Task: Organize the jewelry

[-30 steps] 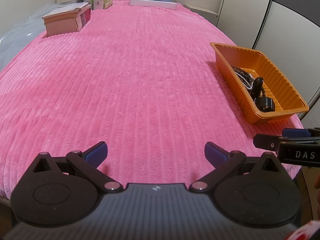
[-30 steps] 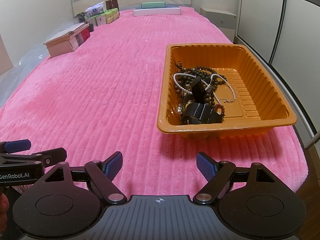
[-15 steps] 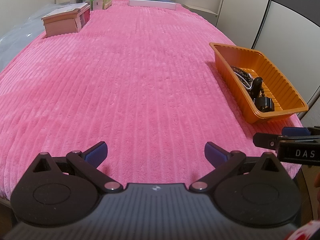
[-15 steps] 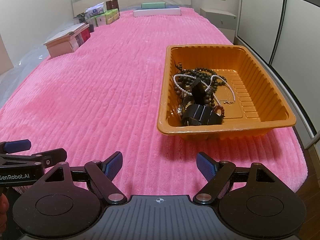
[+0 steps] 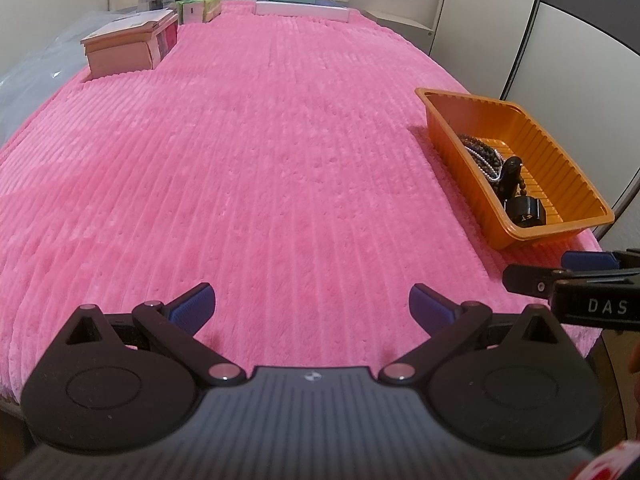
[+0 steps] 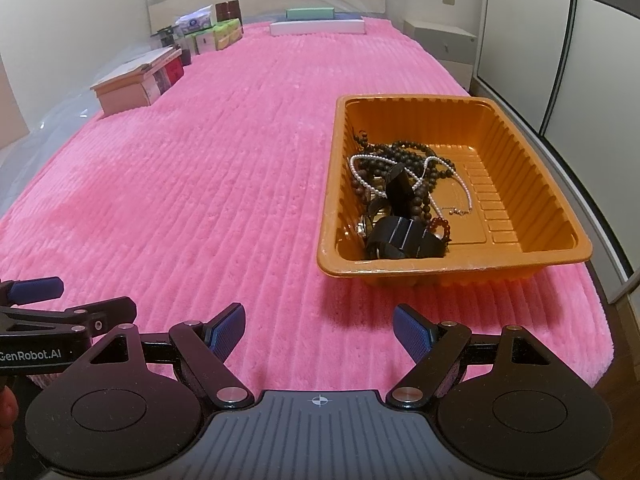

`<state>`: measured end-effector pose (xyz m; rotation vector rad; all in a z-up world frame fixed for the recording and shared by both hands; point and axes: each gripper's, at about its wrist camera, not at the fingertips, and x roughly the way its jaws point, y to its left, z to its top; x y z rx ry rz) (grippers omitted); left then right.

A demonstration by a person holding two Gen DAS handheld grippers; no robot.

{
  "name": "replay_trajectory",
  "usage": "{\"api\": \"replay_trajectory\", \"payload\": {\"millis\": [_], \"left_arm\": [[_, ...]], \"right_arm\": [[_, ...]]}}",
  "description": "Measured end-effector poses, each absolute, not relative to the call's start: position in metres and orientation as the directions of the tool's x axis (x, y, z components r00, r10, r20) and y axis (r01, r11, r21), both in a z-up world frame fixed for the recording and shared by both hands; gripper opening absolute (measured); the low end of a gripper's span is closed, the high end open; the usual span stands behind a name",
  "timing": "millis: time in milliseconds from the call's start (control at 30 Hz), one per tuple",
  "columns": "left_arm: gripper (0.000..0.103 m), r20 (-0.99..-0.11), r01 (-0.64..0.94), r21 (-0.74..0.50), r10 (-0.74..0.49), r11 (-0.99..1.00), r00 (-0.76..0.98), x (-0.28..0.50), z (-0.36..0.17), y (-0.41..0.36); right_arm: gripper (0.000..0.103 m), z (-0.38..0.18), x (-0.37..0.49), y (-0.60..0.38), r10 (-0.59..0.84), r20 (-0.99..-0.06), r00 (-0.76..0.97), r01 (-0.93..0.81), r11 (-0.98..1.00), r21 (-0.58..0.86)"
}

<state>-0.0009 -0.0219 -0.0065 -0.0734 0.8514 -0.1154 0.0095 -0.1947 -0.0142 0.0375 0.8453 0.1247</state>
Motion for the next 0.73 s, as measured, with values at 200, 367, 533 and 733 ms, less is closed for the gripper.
{"api": "replay_trajectory", "payload": {"millis": [200,367,533,733], "left_arm": [[0.103,-0.746,0.073,-0.111,-0.131,0.991,0.653,-0.0001,-0.0058,-0.0227],[0.103,-0.746,0.073,-0.111,-0.132,0.991,0.653,-0.0005,-0.0061,-0.0232],[0.103,-0.744,0.077,-0.113,-0.136,0.991,0.654,-0.0001,-0.0058,-0.0231],[0.103,-0.729,0.077,-0.117,-0.138,0.99,0.671,-0.0021,-0.0064,-0.02]], "right_arm": [[0.081,-0.0141,0.0097,-0.1945,0.125,-0.745,0.655,-0.096,0.992,0.082],[0.081,-0.0141,0.0101,-0.1947,0.125,-0.745,0.655,-0.096,0.992,0.082],[0.081,-0.0166,0.0089,-0.1944,0.125,-0.746,0.654,-0.095,0.992,0.082],[0.081,-0.0198,0.0073,-0.1941,0.13,-0.745,0.654,-0.098,0.991,0.086]]}}
